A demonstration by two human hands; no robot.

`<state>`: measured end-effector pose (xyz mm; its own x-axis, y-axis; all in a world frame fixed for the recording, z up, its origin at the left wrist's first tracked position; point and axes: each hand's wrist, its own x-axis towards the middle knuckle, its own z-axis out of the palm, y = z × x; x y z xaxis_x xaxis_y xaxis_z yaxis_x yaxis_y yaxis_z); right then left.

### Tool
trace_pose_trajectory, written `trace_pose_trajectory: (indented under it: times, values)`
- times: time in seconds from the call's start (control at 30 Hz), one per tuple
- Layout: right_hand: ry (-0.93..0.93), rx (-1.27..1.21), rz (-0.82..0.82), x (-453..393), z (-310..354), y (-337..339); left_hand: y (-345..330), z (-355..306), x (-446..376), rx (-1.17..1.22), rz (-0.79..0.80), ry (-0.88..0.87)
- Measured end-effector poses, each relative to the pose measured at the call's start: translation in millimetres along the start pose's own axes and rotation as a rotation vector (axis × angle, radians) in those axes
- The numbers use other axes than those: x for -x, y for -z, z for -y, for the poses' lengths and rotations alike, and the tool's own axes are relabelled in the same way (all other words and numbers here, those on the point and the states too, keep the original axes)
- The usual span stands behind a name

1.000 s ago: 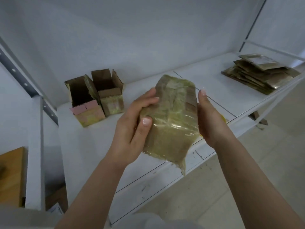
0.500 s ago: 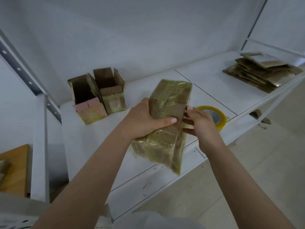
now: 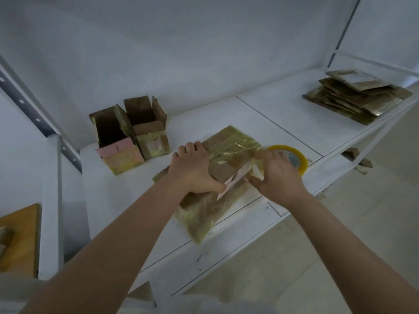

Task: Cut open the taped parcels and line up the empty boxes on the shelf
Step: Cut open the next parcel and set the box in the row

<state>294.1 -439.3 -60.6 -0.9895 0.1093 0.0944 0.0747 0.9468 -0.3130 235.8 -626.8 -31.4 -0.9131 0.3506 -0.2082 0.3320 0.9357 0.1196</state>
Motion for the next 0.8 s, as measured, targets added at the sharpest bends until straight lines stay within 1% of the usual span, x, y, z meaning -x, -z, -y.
trace_pose_trajectory:
  times: [0.03,0.07,0.13,0.2,0.23,0.33,0.37,0.4,0.47,0.53,0.57,0.6,0.63,0.7,0.73,0.77,0.8]
  values:
    - [0.073,0.111,-0.011,-5,-5,6,9,4,2,-0.015,-0.001,-0.025]
    - [0.141,0.168,-0.006,-10,-9,12,18,8,3,-0.033,0.002,-0.049]
    - [0.267,0.227,-0.015,-19,-10,23,35,14,7,-0.102,0.009,-0.118]
    - [0.373,0.272,-0.049,-26,-6,40,47,15,11,-0.212,0.012,-0.227]
    - [0.413,0.288,-0.011,-30,-2,49,51,14,14,-0.259,0.014,-0.284]
    - [0.495,0.325,0.277,-35,10,65,57,14,16,-0.326,0.006,-0.411]
    - [0.514,0.334,0.336,-34,14,67,60,15,16,-0.339,-0.016,-0.44]
    - [0.533,0.338,0.351,-32,17,66,61,17,15,-0.353,-0.039,-0.457]
    - [0.532,0.358,0.285,-28,22,62,63,21,13,-0.384,-0.098,-0.455]
    - [0.444,0.349,0.185,-25,26,60,63,25,13,-0.399,-0.214,-0.404]
    - [0.357,0.299,0.152,-24,28,59,62,27,14,-0.363,-0.286,-0.354]
    - [0.255,0.227,0.133,-24,29,58,62,30,15,-0.276,-0.349,-0.293]
    - [0.152,0.153,0.123,-25,29,57,60,31,18,-0.151,-0.408,-0.239]
    - [-0.01,0.037,0.123,-26,29,55,49,28,24,0.133,-0.502,-0.19]
    - [-0.063,-0.008,0.126,-27,28,53,41,25,28,0.28,-0.493,-0.181]
    - [-0.099,-0.043,0.132,-26,29,51,32,20,32,0.43,-0.428,-0.177]
    - [-0.12,-0.072,0.141,-24,30,48,23,16,34,0.581,-0.32,-0.169]
